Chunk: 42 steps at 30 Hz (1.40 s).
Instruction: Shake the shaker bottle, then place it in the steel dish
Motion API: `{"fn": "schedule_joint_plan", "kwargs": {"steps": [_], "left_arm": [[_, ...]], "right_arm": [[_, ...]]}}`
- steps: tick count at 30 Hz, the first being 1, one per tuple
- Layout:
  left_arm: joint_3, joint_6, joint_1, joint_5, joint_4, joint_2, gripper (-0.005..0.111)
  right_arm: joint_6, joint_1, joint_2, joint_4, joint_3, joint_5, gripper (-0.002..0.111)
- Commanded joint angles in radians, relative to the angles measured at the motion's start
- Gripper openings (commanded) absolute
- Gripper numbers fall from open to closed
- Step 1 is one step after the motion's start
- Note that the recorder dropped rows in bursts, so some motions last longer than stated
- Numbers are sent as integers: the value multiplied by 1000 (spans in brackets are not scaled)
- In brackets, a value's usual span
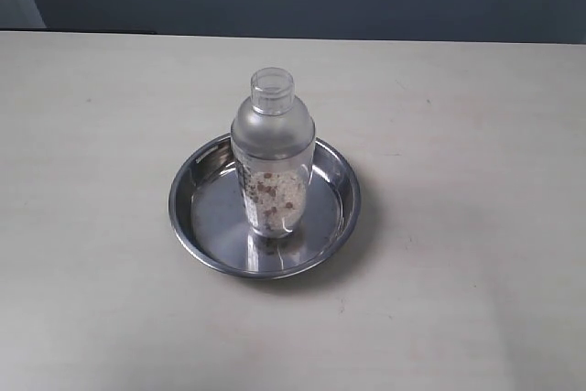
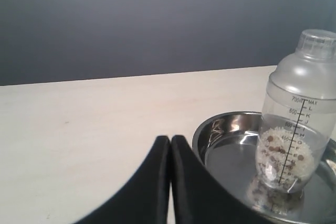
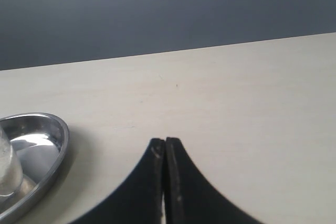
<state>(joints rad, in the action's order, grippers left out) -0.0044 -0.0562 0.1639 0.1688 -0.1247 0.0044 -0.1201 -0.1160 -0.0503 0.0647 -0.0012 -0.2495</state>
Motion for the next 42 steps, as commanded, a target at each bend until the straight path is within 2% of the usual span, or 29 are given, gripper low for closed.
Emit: {"fn": "schedule_joint_plan", "kwargs": {"steps": [1,10,42], "left_arm": [[4,-60,-5,35,29,-4,1],[4,-52,-56,54,27,-4,1],[4,-52,-56,54,27,-4,1]], "right_arm": [[4,-2,-4,-3,1,13,-1],[4,-2,-4,-3,1,13,-1],[4,-2,-4,-3,1,12,-1]]}}
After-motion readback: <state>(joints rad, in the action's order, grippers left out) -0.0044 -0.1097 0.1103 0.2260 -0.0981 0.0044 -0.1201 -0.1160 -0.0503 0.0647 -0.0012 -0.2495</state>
